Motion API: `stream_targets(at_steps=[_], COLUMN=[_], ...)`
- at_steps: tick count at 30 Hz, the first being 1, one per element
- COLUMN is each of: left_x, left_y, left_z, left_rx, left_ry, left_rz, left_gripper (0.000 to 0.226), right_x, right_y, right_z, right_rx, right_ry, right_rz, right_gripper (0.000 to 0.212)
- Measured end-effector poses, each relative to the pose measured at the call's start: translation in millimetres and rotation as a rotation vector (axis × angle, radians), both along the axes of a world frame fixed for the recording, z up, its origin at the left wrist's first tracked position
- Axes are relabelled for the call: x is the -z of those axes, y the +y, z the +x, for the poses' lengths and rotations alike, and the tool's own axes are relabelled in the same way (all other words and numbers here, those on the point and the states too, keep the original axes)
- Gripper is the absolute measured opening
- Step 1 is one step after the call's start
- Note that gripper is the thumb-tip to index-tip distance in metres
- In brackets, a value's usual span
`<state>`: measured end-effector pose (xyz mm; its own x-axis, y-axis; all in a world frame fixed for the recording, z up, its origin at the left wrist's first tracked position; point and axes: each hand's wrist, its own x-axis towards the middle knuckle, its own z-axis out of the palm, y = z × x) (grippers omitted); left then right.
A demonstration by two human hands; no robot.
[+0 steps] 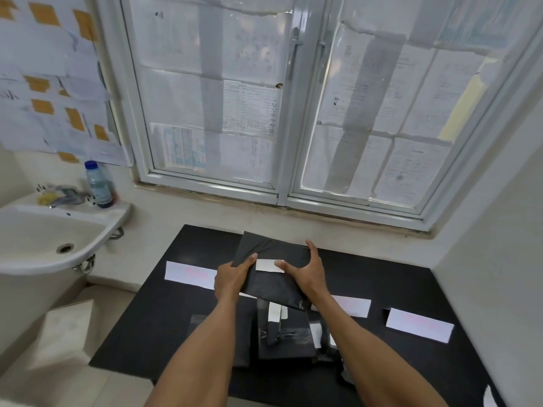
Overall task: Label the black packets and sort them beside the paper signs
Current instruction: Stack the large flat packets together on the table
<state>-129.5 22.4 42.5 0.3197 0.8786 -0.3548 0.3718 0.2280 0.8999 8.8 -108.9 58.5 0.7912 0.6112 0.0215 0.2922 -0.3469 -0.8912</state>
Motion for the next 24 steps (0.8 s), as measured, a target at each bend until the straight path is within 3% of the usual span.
stream_targets(at_steps=[4, 6, 8, 11, 13, 18, 24], left_x=[10.1, 11.4, 11.4, 14.2, 13.9, 10.0, 11.4], left_y=[8.9, 11.9, 14.1, 18.3, 22.7, 27.8, 28.2], left_z=[-8.9, -15.9, -21.8, -28.0, -29.9, -27.1, -21.4], left_rx=[-0.006, 0.000, 0.035, 0.100, 0.149, 0.228, 0.022], left_ry=[-0.042, -0.118, -0.149, -0.164, -0.192, -0.233, -0.162], left_rz=[-0.111, -0.180, -0.177, -0.117, -0.145, -0.185, -0.066], left_gripper=[0.115, 0.128, 0.116, 0.072, 0.056, 0.052, 0.049], right_x=[2.1, 2.2, 2.8, 4.8, 6.4, 9.0, 3.3], right_y=[11.3, 14.9, 17.1, 22.7, 27.2, 35.7, 45.8], right_z=[-7.5, -8.8, -8.6, -10.6, -13.4, -19.4, -23.6], right_rx=[-0.026, -0.065, -0.094, -0.092, -0.036, 0.133, 0.193], right_ry=[-0.061, -0.064, -0.076, -0.077, -0.052, -0.071, -0.072], right_rz=[-0.047, -0.067, -0.085, -0.089, -0.076, -0.107, 0.102], right_gripper=[0.107, 0.110, 0.114, 0.120, 0.120, 0.113, 0.086])
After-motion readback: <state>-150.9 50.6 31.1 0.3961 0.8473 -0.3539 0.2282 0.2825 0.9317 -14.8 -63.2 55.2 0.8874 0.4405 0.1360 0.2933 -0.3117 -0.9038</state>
